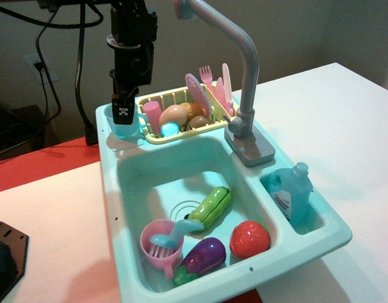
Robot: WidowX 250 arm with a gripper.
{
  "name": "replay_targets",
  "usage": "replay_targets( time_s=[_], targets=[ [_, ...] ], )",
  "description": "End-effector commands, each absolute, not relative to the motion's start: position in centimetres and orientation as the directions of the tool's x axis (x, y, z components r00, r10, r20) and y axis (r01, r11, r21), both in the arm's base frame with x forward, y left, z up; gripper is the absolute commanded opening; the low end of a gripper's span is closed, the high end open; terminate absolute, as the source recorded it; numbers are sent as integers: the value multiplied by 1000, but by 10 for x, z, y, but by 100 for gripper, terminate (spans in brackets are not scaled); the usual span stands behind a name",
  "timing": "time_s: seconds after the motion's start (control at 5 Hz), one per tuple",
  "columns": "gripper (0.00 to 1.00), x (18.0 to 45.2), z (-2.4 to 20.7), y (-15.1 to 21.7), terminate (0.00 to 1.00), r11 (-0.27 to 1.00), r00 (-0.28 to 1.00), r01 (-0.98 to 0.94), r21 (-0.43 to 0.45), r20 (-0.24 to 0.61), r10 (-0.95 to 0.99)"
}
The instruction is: Put cup from counter to sink
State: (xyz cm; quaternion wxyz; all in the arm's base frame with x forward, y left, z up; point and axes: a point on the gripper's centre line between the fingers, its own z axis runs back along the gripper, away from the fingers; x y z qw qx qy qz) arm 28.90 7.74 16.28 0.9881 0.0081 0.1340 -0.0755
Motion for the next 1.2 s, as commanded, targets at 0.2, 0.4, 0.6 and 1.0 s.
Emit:
replay_targets(
  time_s=[0.2, 0.4, 0.6, 1.0],
  targets=[
    [100, 301, 158, 77, 0, 990, 953, 142, -9, -270, -139],
    [100, 299, 146, 76, 0, 991, 950, 134, -17, -281, -133],
    [0, 295, 142, 76, 0, 991, 956, 134, -5, -264, -130],
    [0, 289, 141, 74, 0, 993, 960, 121, -12, -252, -120]
  ],
)
